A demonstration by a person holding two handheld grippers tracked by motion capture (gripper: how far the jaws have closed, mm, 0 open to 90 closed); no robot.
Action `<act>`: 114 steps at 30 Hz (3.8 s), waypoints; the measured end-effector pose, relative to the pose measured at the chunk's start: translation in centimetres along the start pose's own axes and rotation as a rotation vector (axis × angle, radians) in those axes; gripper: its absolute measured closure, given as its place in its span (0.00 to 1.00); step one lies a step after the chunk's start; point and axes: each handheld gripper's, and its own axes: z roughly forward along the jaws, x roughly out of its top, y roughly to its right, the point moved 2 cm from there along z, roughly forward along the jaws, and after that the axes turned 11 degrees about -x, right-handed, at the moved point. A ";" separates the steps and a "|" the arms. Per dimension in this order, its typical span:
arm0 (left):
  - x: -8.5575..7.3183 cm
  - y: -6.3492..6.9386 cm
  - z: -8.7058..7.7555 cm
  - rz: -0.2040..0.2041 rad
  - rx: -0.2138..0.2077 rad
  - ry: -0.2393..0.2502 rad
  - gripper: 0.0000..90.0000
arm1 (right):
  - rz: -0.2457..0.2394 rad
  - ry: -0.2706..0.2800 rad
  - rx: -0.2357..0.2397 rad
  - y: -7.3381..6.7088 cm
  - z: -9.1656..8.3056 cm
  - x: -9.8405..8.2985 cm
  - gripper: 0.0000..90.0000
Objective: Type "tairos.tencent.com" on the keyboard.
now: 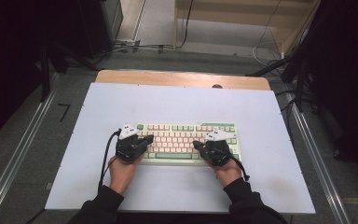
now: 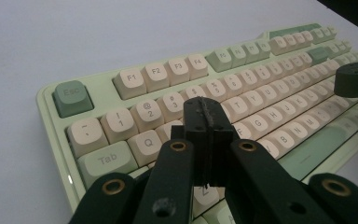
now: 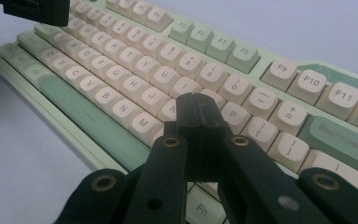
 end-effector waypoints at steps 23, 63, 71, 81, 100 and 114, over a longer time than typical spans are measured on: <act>0.0 0.5 1.3 0.003 -0.015 -0.026 1.00 | -0.001 0.010 0.006 -0.4 0.1 0.3 0.98; 1.2 2.2 5.2 0.054 -0.038 -0.050 1.00 | 0.006 0.013 0.001 -0.2 0.1 0.5 0.98; 1.0 2.2 5.7 0.070 -0.032 -0.089 1.00 | 0.000 0.009 0.001 -0.3 0.2 0.5 0.98; 1.5 2.3 4.6 0.066 -0.046 -0.040 1.00 | 0.006 0.007 0.000 -0.3 0.2 0.5 0.98; 1.2 0.7 2.6 0.044 -0.010 -0.029 1.00 | 0.004 0.009 0.001 -0.3 0.2 0.5 0.98; 0.8 0.0 2.5 0.033 0.013 -0.041 1.00 | 0.006 0.006 0.002 -0.3 0.2 0.5 0.98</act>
